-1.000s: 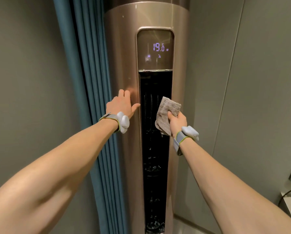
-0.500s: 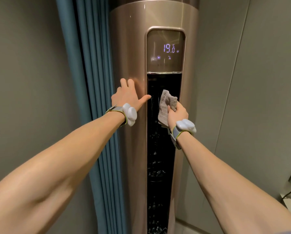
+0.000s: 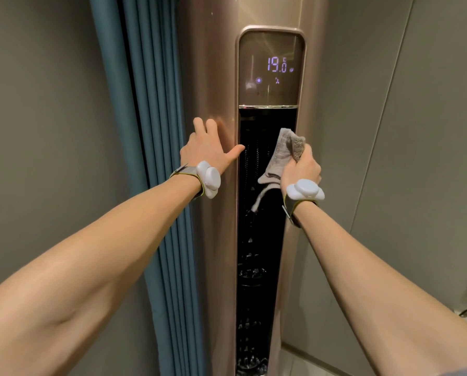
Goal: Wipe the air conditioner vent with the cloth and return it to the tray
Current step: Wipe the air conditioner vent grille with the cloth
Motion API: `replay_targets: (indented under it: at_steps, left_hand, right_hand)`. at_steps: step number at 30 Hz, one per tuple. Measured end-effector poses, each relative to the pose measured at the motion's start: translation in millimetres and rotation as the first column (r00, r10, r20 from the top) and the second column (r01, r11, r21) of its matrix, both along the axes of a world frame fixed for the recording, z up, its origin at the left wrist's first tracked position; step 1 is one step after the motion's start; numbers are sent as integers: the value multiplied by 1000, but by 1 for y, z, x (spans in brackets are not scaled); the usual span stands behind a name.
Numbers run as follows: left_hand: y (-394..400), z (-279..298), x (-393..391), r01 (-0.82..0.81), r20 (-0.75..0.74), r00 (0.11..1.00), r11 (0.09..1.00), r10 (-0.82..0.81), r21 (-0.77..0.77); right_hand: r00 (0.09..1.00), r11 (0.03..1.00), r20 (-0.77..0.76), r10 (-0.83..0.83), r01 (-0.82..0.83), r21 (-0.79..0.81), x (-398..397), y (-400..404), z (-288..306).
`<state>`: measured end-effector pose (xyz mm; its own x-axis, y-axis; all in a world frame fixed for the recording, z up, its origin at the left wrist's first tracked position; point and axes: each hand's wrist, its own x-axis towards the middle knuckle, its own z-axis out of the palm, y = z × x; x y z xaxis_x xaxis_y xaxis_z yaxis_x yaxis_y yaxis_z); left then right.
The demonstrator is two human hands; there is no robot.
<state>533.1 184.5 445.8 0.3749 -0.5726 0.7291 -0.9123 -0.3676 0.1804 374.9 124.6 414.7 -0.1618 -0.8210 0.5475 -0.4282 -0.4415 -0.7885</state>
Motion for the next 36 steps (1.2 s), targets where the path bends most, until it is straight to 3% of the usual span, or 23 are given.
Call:
replay_targets:
  at_steps: [4,13,16,22,25,29,31,34,36]
  left_hand:
    - [0,0,0,6,-7,1000,1000,-6,-2]
    - [-1,0,1,0,-7,1000,1000,0,-2]
    - [-2,-1,2,0,-4,1000,1000,0,-4]
    - [-8,-9,2,12,9,1000,997,-12,-77]
    - [-12,-12,4,91,-2,996,982,-93,-164]
    - [-14,-9,8,261,-72,957,941,-282,-213]
    - [-14,-8,7,288,-104,943,932,-316,-222]
    - [-16,-11,5,296,-117,938,929,-326,-221]
    - [-18,-12,6,303,-127,933,926,-336,-226]
  right_hand:
    - [993,992,-31,114,-112,48,-4,0,-13]
    - [988,998,-143,66,-68,-7,7,-2,-3]
    - [968,997,-243,63,-69,-16,11,-5,-2]
    - [955,979,-256,146,-176,-99,12,-4,-21]
    - [945,945,-274,179,-243,-220,9,-4,-37]
    - [919,928,-323,228,-305,-214,3,-1,-60]
    - [913,927,-303,271,-333,-172,-1,2,-67]
    - [913,917,-133,387,-396,-49,1,5,-54]
    - [921,921,-79,381,-386,-62,7,2,-35]
